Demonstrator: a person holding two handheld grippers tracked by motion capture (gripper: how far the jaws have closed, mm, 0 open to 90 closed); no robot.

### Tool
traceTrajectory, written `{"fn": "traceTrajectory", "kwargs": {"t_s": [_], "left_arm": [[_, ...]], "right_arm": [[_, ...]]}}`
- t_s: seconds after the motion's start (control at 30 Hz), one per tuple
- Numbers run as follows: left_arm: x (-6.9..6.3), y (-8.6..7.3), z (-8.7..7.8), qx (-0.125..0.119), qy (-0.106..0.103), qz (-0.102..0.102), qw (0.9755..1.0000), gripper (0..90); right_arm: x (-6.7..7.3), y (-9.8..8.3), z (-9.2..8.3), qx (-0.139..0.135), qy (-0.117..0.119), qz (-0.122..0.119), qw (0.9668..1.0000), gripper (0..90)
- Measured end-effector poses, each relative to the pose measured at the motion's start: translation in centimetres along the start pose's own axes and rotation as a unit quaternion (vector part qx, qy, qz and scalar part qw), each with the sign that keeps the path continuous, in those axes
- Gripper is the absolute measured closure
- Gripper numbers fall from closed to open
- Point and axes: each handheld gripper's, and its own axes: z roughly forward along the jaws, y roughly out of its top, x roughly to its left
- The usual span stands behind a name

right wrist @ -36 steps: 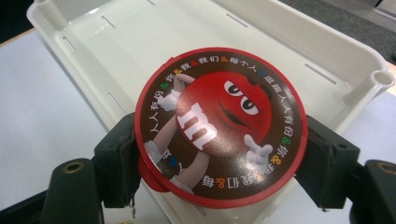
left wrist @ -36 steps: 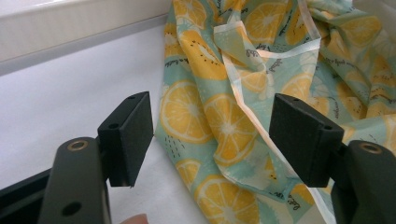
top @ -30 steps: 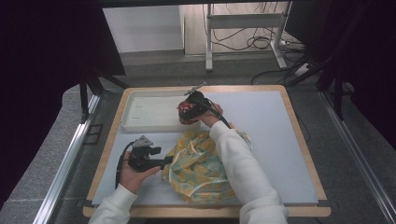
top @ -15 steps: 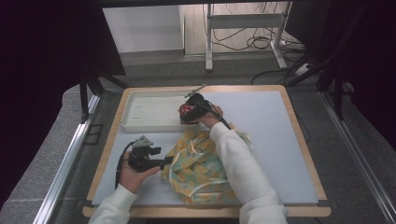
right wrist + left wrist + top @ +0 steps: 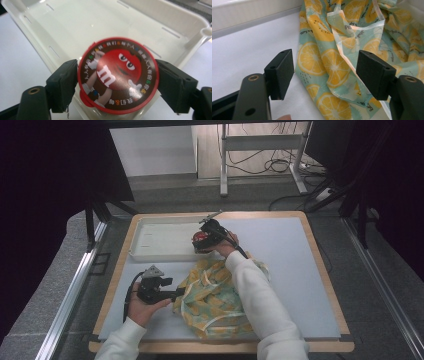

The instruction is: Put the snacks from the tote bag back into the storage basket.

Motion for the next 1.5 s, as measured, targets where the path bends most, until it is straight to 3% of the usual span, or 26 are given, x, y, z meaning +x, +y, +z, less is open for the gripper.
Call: {"fn": "traceTrajectory", "kwargs": {"t_s": [0.4,0.73,0.97,1.5], "left_arm": [[0.0,0.0,0.1,0.001,0.001,0.000,1.0000,30.5],[-0.1,0.0,0.2,0.002,0.001,0.002,1.0000,30.5],[-0.2,0.2,0.5,0.003,0.000,0.007,1.0000,30.5],[-0.2,0.3,0.9,0.007,0.004,0.006,1.0000,30.5]], "right_arm": [[0.2,0.2,-2.8,-0.027,0.011,0.003,0.9996,19.3],[0.3,-1.2,-6.3,-0.048,0.020,0.012,0.9986,19.7],[0.6,-3.2,-9.9,-0.063,0.021,0.007,0.9978,20.6],[0.5,-11.0,-17.8,-0.089,0.010,0.010,0.9960,23.0]]}}
